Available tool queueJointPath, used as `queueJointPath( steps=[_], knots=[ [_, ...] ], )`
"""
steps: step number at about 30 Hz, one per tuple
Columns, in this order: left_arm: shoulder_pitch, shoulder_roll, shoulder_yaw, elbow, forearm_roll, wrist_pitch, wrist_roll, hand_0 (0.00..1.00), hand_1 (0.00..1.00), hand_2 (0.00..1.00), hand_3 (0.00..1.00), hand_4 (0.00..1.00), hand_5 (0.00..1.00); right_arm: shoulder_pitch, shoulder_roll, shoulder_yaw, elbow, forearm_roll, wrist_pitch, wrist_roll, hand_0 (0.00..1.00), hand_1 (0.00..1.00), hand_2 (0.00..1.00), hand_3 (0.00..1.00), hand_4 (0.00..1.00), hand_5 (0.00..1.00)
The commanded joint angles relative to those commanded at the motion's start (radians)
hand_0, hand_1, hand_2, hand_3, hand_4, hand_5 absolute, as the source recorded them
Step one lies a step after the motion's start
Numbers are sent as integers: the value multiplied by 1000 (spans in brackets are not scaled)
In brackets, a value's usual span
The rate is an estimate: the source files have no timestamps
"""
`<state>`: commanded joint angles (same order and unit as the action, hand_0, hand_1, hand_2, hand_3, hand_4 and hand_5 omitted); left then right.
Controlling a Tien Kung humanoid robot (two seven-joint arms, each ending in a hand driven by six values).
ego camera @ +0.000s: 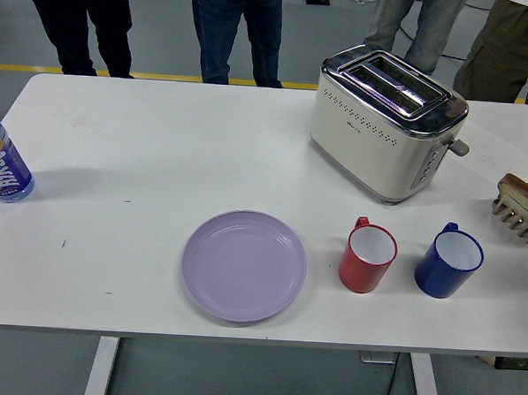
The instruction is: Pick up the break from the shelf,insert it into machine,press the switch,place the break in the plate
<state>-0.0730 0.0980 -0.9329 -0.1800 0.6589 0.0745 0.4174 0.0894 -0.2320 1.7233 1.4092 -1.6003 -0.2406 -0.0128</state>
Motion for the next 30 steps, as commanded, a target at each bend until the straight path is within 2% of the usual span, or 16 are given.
queueJointPath(
  steps=[4, 16, 30],
  knots=[
    [0, 0, 0, 0, -1, 0, 0, 368, 483, 630, 731, 590, 998, 1, -5, -19, 12, -132, 11, -10, 908, 829, 857, 860, 774, 157],
    [-1, 1, 1, 0, 0, 0, 0, 366, 483, 629, 732, 590, 998, 6, -20, -90, 66, -254, 64, -76, 913, 834, 858, 862, 785, 175],
    [8, 0, -9, 0, 14, 1, 3, 367, 482, 628, 732, 590, 998, 37, -46, -159, 62, -464, 149, -204, 915, 835, 856, 859, 785, 188]
  ],
)
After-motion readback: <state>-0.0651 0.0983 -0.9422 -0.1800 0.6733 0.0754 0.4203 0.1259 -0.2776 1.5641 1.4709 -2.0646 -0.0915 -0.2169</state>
